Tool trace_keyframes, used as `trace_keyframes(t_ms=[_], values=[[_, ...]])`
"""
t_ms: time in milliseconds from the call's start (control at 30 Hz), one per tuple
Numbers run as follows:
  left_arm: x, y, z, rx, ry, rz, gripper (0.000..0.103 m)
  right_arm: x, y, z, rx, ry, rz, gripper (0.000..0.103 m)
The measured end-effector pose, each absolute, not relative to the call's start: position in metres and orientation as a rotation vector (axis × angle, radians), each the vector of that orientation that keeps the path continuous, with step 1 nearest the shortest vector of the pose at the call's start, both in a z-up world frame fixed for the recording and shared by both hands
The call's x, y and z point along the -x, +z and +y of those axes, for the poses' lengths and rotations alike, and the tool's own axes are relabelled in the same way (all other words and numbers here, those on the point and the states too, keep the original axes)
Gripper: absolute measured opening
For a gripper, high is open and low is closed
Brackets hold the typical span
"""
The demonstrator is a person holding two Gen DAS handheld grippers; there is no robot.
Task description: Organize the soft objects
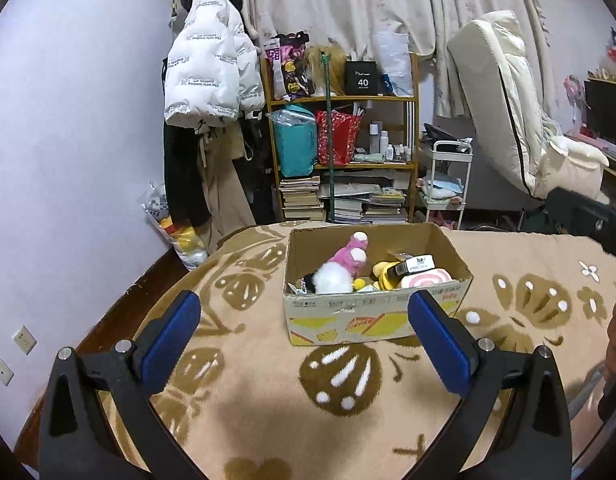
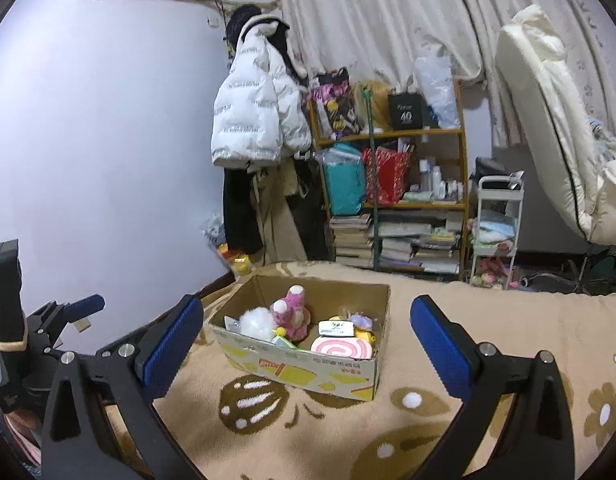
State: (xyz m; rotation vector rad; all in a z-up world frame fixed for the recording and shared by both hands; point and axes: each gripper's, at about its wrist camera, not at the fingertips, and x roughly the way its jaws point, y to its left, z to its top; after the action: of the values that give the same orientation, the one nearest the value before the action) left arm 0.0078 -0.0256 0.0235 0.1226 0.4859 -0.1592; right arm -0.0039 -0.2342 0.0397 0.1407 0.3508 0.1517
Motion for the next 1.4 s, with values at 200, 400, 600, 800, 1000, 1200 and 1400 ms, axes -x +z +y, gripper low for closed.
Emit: trace_keyframes(t_ms=[200, 400, 600, 800, 1000, 1200, 1400], values=[[-0.002, 0.019, -0.025, -0.123, -0.163, 0.463, 0.102, 0.02, 0.038, -0.235, -0.119, 0.137, 0.299, 0.103], [-0.005, 0.01, -0.022, -0.102, -0.165, 0.457, 0.102, 0.023, 0.03, -0.237, -0.117, 0.13, 0.277, 0.103], [-0.016, 0.002, -0.012, -0.036, -0.146, 0.472, 0.102, 0.017, 0.018, -0.241, -0.109, 0.121, 0.285, 0.103], [-0.024, -0.006, -0.011, -0.022, -0.157, 0.496, 0.102, 0.01, 0.013, -0.244, -0.117, 0.111, 0.305, 0.103], [-0.022, -0.011, -0.022, -0.061, -0.163, 0.503, 0.102, 0.006, 0.011, -0.243, -0.11, 0.11, 0.312, 0.103], [-0.017, -0.012, -0.024, -0.079, -0.147, 0.497, 0.102, 0.006, 0.008, -0.245, -0.096, 0.097, 0.31, 0.103], [-0.016, -0.012, -0.023, -0.076, -0.139, 0.501, 0.102, 0.007, 0.006, -0.247, -0.096, 0.102, 0.316, 0.103]])
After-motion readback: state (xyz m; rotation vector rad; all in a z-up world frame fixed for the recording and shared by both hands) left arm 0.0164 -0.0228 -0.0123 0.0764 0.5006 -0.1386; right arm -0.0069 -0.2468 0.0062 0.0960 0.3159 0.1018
